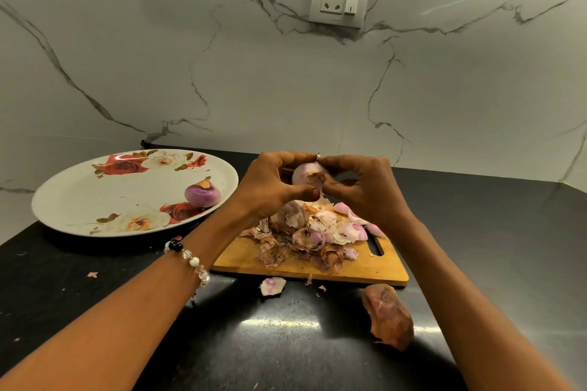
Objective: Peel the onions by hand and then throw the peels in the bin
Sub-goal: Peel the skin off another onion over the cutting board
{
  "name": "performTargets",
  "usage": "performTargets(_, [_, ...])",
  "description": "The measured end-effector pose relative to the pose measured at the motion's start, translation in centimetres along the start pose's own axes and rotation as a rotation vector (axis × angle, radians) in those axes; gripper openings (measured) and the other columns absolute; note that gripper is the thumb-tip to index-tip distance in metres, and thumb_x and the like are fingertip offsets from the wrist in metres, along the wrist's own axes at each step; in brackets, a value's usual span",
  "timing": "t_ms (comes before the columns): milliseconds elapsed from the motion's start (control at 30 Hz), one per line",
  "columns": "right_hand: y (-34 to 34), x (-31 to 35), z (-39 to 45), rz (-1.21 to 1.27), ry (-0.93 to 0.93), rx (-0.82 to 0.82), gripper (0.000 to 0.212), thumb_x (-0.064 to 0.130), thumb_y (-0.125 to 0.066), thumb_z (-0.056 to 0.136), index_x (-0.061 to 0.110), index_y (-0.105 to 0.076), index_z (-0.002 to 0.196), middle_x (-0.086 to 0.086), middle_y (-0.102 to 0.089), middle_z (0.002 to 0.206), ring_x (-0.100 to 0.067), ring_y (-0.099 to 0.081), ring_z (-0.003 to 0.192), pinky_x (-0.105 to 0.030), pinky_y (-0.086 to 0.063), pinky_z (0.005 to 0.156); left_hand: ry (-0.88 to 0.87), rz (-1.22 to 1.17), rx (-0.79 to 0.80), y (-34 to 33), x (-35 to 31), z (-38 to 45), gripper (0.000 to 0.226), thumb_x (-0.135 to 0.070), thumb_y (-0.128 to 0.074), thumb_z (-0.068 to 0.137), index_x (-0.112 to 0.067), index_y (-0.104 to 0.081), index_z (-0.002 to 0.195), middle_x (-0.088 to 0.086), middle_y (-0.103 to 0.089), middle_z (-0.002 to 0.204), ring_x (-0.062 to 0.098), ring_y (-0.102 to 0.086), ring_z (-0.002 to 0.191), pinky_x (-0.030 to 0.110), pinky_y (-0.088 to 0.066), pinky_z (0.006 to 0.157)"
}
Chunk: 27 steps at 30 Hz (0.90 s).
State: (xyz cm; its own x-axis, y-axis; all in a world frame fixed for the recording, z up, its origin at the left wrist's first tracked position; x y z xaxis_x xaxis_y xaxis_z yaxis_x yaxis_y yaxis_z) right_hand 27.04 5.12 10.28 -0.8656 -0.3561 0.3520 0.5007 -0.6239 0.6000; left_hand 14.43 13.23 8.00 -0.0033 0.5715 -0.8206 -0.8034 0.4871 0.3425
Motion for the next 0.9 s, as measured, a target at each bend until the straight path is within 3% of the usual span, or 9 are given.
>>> performTargets(100, [-0.3,0.6,0.0,-0.091,0.057,0.004,0.036,0.009,-0.073,0.083,-0.004,-0.066,0.116,-0.018,-0.073,0.102,-0.014,-0.066,0.085,-0.001,-0.045,0.08,-0.014,0.008,-0.01,0.1,-0.1,0.0,0.065,-0.014,-0.084,0.065,-0.013,-0.06,0.126,0.003,-0.067,0.115,0.014,-0.065,0.102,0.029,-0.056,0.086])
performTargets(233, [-0.5,0.7,0.1,-0.163,0.057,-0.043,0.045,0.006,-0.071,0.085,-0.007,-0.058,0.126,-0.023,-0.071,0.106,-0.027,-0.071,0.09,-0.015,-0.048,0.083,-0.02,0.0,-0.038,0.3,-0.2,0.0,0.066,-0.015,-0.084,0.065,-0.011,-0.06,0.126,0.004,-0.067,0.116,0.014,-0.066,0.101,0.026,-0.055,0.086])
performTargets(400, [-0.5,0.3,0.0,-0.105,-0.004,-0.161,0.049,-0.004,-0.068,0.085,-0.009,-0.052,0.131,-0.026,-0.069,0.107,-0.03,-0.07,0.089,0.004,-0.034,0.084,-0.018,-0.038,-0.069,0.4,-0.2,0.0,0.064,-0.014,-0.084,0.065,-0.01,-0.061,0.124,0.004,-0.067,0.116,0.016,-0.066,0.101,0.027,-0.055,0.087])
performTargets(567, [-0.4,-0.3,-0.1,0.112,-0.157,-0.235,0.051,0.001,-0.069,0.086,-0.005,-0.051,0.133,-0.02,-0.067,0.117,-0.017,-0.066,0.102,-0.01,-0.047,0.088,0.0,-0.116,-0.076,0.7,-0.4,0.0,0.063,-0.013,-0.082,0.064,-0.009,-0.062,0.123,0.002,-0.068,0.112,0.013,-0.067,0.097,0.025,-0.056,0.082])
performTargets(733, [0.0,-1.5,-0.3,0.335,-0.287,-0.288,0.044,0.0,-0.066,0.087,-0.002,-0.055,0.13,-0.012,-0.071,0.106,-0.015,-0.069,0.098,-0.027,-0.056,0.089,0.032,-0.225,-0.047,0.7,-0.1,0.1,0.059,-0.007,-0.079,0.067,-0.012,-0.062,0.123,-0.003,-0.067,0.109,0.01,-0.066,0.098,0.026,-0.057,0.079])
performTargets(900, [0.1,-2.1,-0.3,0.435,-0.319,-0.272,0.036,0.0,-0.063,0.089,-0.002,-0.058,0.125,-0.014,-0.071,0.105,-0.019,-0.07,0.096,-0.029,-0.058,0.085,0.06,-0.353,0.016,0.7,0.6,0.3,0.055,-0.009,-0.074,0.065,-0.017,-0.062,0.118,-0.003,-0.067,0.113,0.015,-0.065,0.105,0.029,-0.057,0.079])
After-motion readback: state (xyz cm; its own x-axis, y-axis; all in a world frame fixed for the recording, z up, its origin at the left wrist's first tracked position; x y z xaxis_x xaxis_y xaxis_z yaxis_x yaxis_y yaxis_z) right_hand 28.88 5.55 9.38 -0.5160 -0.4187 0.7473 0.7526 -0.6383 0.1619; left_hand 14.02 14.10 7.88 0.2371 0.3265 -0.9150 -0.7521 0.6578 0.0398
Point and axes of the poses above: each hand's wrist, its own z-axis towards the middle knuckle, its own y-axis out of the back of the hand, x = y × z, the point moved 6 cm from there along z, towards the middle knuckle
